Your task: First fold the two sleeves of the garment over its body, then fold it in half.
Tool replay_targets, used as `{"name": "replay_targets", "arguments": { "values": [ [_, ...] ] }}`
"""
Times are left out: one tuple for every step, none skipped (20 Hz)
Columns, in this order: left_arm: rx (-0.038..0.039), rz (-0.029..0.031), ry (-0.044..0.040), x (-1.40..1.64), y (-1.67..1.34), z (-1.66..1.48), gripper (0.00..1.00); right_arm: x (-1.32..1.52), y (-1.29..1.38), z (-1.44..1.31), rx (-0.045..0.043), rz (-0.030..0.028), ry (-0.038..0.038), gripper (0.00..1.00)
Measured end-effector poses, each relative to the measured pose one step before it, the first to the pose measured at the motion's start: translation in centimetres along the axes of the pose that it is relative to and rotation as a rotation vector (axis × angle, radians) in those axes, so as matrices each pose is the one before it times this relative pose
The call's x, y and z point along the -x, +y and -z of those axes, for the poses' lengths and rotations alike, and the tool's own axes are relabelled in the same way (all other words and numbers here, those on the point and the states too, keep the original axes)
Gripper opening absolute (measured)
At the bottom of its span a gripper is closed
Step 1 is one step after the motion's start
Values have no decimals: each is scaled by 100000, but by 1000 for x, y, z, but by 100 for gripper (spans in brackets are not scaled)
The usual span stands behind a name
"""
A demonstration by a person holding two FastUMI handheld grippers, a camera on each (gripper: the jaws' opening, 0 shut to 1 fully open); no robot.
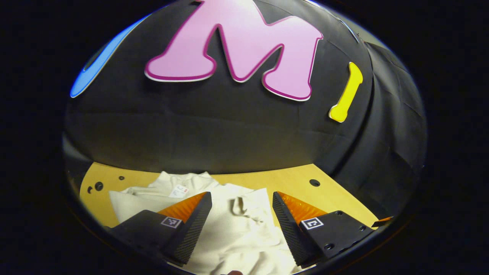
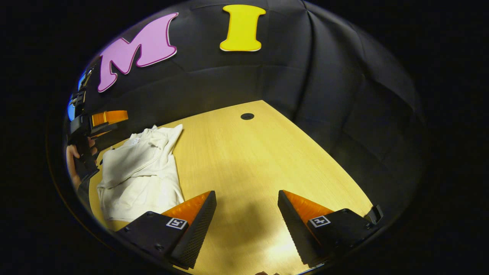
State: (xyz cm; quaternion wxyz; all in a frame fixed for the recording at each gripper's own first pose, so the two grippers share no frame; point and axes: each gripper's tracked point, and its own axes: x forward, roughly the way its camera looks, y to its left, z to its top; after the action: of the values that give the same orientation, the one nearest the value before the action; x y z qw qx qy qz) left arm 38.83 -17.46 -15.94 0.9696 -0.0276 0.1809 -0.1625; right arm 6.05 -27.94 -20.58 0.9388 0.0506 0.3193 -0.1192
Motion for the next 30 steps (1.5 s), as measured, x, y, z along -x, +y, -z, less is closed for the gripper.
{"name": "replay_targets", "arguments": {
  "values": [
    [640, -2225, 458, 1229, 1339, 395, 98, -34, 891, 24, 439, -1431, 362, 99],
    [1183, -1993, 547, 1244, 1368, 406, 98, 10, 856, 80, 392, -1482, 226, 99],
    [1384, -2132, 438, 1206, 1374, 448, 98, -33, 904, 84, 443, -1387, 174, 99],
    [1388, -2399, 578, 1130, 1502, 562, 97, -46, 772, 157, 407, -1087, 276, 99],
    [1283, -2423, 732, 1160, 1507, 551, 98, -102, 875, 139, 423, -1259, 368, 99],
    [1491, -2217, 1142, 1003, 1637, 824, 98, -71, 871, 129, 422, -1390, 339, 99],
    [1750, -1421, 2190, 1069, 1470, 1059, 98, -40, 735, 74, 339, -1106, 325, 99],
    [2128, -1688, 2436, 842, 1533, 1368, 97, -181, 804, 199, 506, -1132, 493, 99],
    [2218, -2434, 2069, 741, 1679, 1158, 97, -150, 830, 179, 598, -1168, 510, 99],
    [1957, -2338, 1765, 621, 1561, 1125, 98, -95, 791, 63, 514, -1181, 270, 99],
    [1408, -2350, 1483, 846, 1606, 1055, 98, -121, 647, 120, 462, -1008, 188, 99],
    [937, -2320, 1353, 737, 1618, 1147, 98, -128, 662, 235, 210, -884, 450, 99],
    [631, -2053, 1509, 730, 1377, 970, 98, -180, 685, 318, 308, -1267, 999, 99],
    [573, -1831, 1890, 638, 1264, 1039, 98, -214, 632, 409, 601, -1124, 705, 99],
    [633, -1425, 1564, 405, 971, 941, 98, -191, 469, 237, 936, -651, 581, 99],
    [601, -1168, 1661, 291, 776, 1074, 98, -226, 430, 388, 995, -328, 486, 99],
    [523, -1096, 1300, 439, 736, 846, 98, -244, 442, 274, 734, -545, 549, 99],
    [385, -843, 1325, 234, 605, 989, 98, -219, 513, 433, 668, -599, 753, 99],
    [184, -671, 1321, 201, 481, 905, 98, -239, 354, 363, 710, -347, 815, 99],
    [-243, -587, 1364, 233, 462, 1050, 98, -354, 399, 463, 685, -381, 642, 99],
    [-945, -800, 1404, 58, 273, 860, 98, -367, 260, 430, 585, -216, 939, 99],
    [-1717, -1257, 1409, -117, 162, 922, 98, -222, 318, 516, 328, -319, 965, 99],
    [-2270, -1002, 1017, -84, 318, 709, 98, -305, 333, 502, 195, -318, 816, 99],
    [-1855, -554, 1085, -91, 308, 810, 98, -376, 176, 422, 214, -35, 846, 99],
    [-1011, -369, 930, -44, 149, 510, 98, -311, 285, 377, -4, -414, 654, 99],
    [-305, -363, 752, 14, 155, 637, 98, -366, 368, 287, -436, -551, 458, 99],
    [234, -445, 1103, -237, 68, 575, 98, -382, 333, 289, -877, -597, 597, 99],
    [821, -905, 1127, -372, 196, 510, 98, -440, 150, 360, -482, 226, 760, 99],
    [1416, -349, 1038, -364, 58, 331, 98, -271, -153, 239, -102, 1036, 751, 99],
    [1450, 445, 1240, -188, -237, 373, 98, -373, 23, 230, -65, 515, 546, 100]
  ]
}}
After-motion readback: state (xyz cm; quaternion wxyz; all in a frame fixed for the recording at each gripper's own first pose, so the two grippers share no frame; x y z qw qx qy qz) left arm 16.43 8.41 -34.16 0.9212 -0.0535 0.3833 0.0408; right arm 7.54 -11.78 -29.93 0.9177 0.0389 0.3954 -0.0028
